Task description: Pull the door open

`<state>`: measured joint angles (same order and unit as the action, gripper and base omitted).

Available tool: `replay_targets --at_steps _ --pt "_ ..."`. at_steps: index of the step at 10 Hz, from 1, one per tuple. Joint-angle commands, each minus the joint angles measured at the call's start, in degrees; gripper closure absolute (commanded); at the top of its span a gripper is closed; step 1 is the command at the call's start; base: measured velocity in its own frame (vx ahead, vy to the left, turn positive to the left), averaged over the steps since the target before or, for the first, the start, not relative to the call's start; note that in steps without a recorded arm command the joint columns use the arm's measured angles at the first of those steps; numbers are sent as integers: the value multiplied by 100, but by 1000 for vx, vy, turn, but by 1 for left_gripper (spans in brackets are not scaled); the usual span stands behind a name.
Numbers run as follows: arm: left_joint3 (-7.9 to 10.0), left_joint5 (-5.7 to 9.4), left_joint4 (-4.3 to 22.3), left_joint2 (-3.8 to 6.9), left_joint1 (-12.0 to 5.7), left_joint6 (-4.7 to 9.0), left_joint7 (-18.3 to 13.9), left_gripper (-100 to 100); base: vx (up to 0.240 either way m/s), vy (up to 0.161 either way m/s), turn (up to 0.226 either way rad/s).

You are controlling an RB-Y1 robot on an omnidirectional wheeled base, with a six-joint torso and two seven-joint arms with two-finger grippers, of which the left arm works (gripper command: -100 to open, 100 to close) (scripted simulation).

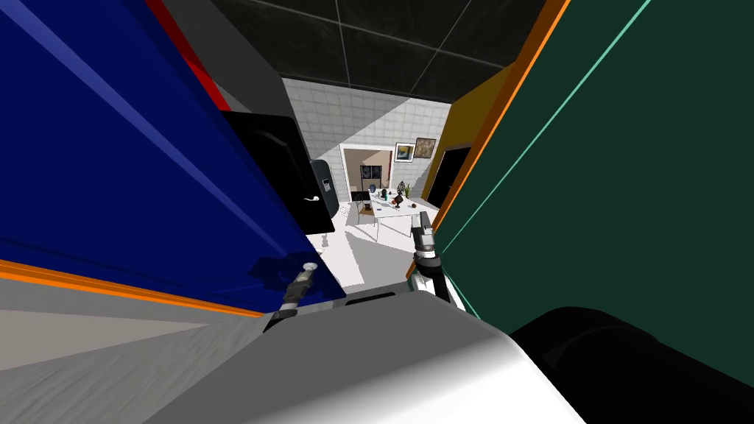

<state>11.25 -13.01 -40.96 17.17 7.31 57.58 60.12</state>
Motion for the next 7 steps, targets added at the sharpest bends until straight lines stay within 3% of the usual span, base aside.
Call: replay_targets --at_steps 1,7 --pt "-15 51 -19 -15 -1 -7 -194 100 -32 15 -50" --pt "-55 304 -39 -31 -23 -67 -1039 100 -40 21 -67"
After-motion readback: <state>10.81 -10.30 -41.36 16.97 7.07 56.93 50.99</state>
